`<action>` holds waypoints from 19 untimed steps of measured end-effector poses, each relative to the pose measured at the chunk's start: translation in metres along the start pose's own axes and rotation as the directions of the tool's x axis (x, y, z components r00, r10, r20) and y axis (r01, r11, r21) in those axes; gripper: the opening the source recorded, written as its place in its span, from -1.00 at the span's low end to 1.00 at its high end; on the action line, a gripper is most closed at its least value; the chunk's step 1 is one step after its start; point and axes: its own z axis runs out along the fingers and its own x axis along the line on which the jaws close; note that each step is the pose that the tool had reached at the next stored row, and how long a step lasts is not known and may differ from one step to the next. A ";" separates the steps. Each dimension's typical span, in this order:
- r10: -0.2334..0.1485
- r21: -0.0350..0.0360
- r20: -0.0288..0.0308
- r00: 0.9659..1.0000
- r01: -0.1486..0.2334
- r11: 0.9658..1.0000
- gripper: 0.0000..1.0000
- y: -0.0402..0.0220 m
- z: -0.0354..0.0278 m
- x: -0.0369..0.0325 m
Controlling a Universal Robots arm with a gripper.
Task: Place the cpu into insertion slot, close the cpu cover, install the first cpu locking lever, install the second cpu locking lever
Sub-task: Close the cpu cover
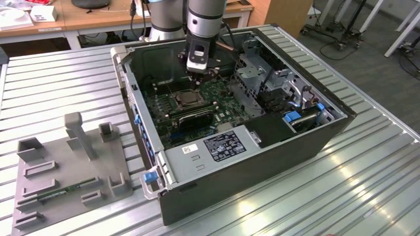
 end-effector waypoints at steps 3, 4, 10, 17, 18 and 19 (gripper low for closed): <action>-0.036 0.001 0.000 0.999 0.036 0.999 -0.79 0.0000 0.0000 0.0000; -0.048 0.002 0.000 0.999 0.048 0.999 -0.79 0.0000 0.0000 0.0000; -0.119 0.005 0.001 0.993 0.119 0.993 -0.79 0.0000 0.0000 0.0000; -0.193 0.008 0.001 0.981 0.193 0.981 -0.79 0.0000 0.0000 0.0000; -0.204 0.008 0.002 0.979 0.204 0.979 -0.79 0.0000 0.0000 0.0000; -0.214 0.009 0.002 0.977 0.214 0.977 -0.79 0.0000 0.0000 0.0000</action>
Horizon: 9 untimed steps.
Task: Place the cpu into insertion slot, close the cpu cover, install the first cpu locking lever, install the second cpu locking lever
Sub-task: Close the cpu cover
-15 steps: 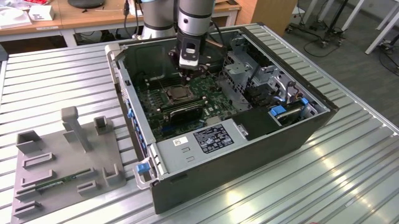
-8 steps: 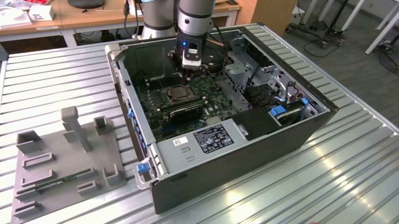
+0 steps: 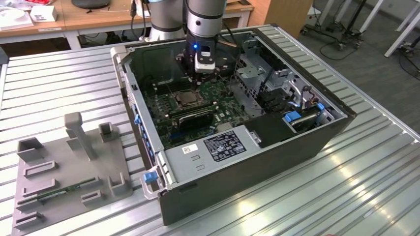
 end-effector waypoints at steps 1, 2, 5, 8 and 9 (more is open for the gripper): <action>-0.011 0.000 0.000 1.000 0.011 1.000 -0.79 0.0000 0.0000 0.0000; -0.022 0.001 0.000 1.000 0.022 1.000 -0.79 0.0000 0.0000 0.0000; -0.053 0.002 0.001 0.999 0.053 0.999 -0.79 0.0000 0.0000 0.0000; -0.056 0.002 0.001 0.998 0.056 0.998 -0.79 0.0000 0.0000 0.0000; -0.056 0.002 0.001 0.998 0.056 0.998 -0.79 0.0000 0.0000 0.0000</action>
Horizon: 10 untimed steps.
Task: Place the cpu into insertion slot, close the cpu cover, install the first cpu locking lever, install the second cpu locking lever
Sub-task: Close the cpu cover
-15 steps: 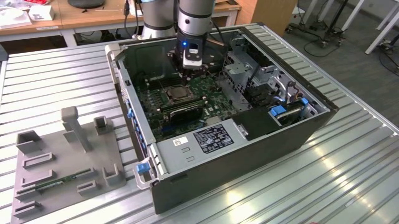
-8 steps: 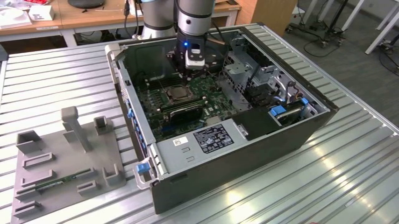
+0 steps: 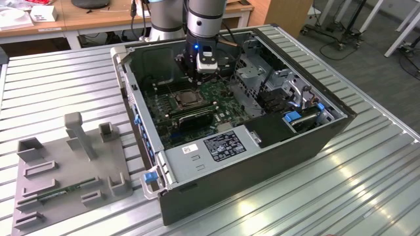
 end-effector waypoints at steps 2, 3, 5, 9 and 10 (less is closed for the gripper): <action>0.000 0.000 0.000 1.000 0.000 1.000 -0.79 0.0000 0.0000 0.0000; 0.000 0.000 0.000 1.000 0.000 1.000 -0.79 0.0000 0.0000 0.0000; 0.000 0.000 0.000 1.000 0.000 1.000 -0.79 0.0000 0.0000 0.0000; -0.002 0.000 0.000 1.000 0.002 1.000 -0.79 0.0000 0.0000 0.0000; -0.005 0.000 0.000 1.000 0.005 1.000 -0.79 0.0000 0.0000 0.0000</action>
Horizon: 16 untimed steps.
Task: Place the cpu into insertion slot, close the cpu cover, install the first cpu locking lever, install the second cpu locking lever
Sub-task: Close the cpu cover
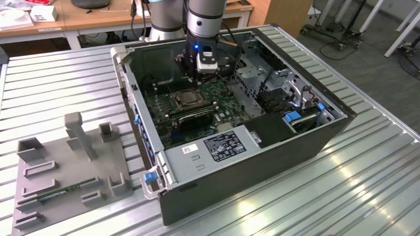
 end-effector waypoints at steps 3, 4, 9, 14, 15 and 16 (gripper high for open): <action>-0.022 0.001 0.000 1.000 0.022 1.000 -0.79 0.0000 0.0000 0.0000; -0.033 0.001 0.000 0.999 0.033 0.999 -0.79 0.0000 0.0000 0.0000; -0.065 0.003 0.001 0.998 0.065 0.998 -0.79 0.0000 0.0000 0.0000; -0.066 0.003 0.001 0.998 0.066 0.998 -0.79 0.0000 0.0000 0.0000; -0.066 0.003 0.001 0.998 0.066 0.998 -0.79 0.0000 0.0000 0.0000; -0.066 0.003 0.001 0.998 0.066 0.998 -0.79 0.0000 0.0000 0.0000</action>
